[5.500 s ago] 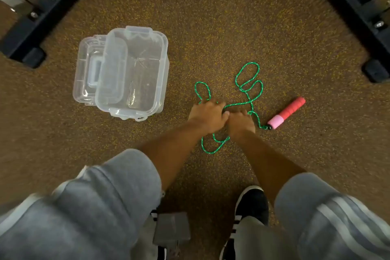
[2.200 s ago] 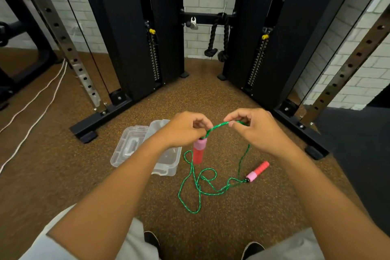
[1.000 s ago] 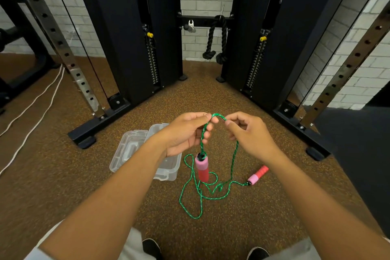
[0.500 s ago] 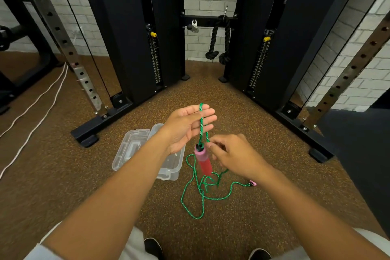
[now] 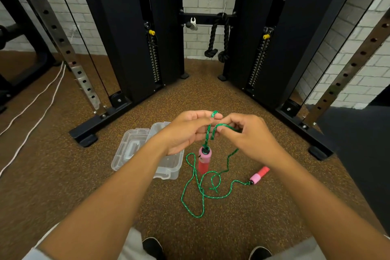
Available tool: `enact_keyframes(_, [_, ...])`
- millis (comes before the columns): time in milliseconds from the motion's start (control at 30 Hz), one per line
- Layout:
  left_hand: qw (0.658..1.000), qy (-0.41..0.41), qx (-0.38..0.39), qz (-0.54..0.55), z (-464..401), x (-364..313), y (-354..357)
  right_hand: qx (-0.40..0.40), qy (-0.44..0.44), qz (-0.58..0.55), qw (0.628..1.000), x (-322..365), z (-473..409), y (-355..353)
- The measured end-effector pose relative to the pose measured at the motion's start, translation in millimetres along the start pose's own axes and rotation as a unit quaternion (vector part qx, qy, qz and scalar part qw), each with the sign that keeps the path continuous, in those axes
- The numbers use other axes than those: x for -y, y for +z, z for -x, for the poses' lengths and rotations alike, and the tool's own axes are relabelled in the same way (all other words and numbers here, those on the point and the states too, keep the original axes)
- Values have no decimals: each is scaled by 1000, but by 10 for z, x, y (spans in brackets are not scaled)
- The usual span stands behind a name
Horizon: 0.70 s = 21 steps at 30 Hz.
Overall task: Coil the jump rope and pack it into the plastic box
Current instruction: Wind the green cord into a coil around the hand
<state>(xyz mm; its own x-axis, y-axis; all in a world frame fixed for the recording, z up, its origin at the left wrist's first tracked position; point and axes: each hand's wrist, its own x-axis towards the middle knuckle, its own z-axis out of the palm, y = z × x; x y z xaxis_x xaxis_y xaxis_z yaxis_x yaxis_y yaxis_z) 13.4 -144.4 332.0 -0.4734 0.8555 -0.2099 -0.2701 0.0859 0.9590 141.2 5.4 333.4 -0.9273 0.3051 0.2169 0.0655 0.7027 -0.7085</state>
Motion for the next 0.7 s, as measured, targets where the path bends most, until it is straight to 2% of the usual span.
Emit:
enact_keyframes(300, [999,-6,23,-46,32,-19,61,-59,-18,5,998,22,-21,-32])
enact_keyframes(467, [997,-14,29,-72,47,7,63,-51,-1,-55,997,-36,-81,-61])
enact_keyframes(700, [995,-11,14,-95,10,37,67,-56,25,-86,994,-141,-87,50])
